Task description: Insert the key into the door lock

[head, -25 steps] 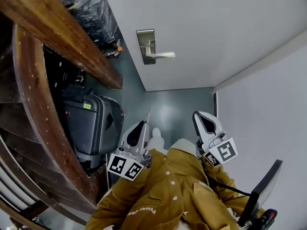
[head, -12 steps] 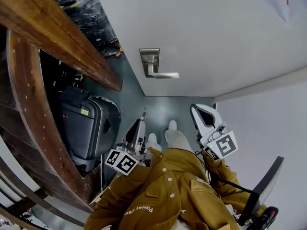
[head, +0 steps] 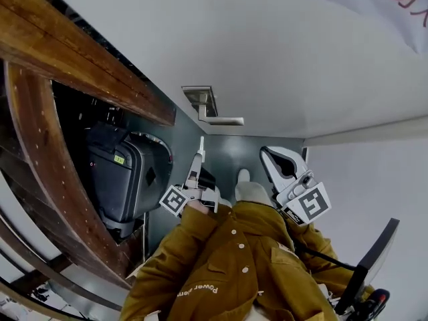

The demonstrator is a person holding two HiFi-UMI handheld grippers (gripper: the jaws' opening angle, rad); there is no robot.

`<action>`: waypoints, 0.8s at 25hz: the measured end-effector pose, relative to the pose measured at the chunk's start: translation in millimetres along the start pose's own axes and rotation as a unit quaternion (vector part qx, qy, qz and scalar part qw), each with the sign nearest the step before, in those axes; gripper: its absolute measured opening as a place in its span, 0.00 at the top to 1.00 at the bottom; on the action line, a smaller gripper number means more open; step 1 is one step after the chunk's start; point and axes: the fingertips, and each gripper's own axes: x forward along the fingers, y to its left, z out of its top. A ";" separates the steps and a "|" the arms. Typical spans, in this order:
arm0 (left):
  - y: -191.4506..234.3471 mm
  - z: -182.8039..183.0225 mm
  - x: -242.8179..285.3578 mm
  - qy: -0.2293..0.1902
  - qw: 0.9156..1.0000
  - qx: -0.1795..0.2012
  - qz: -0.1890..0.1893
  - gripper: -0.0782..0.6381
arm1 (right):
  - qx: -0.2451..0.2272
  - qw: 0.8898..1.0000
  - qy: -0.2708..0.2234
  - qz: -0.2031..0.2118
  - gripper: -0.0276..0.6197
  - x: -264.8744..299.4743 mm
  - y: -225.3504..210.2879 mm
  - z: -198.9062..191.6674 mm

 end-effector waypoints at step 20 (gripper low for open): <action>16.4 12.9 80.7 0.011 1.000 -0.001 -0.013 0.86 | 0.016 1.000 -0.001 0.000 0.95 4.8 -1.6 -5.4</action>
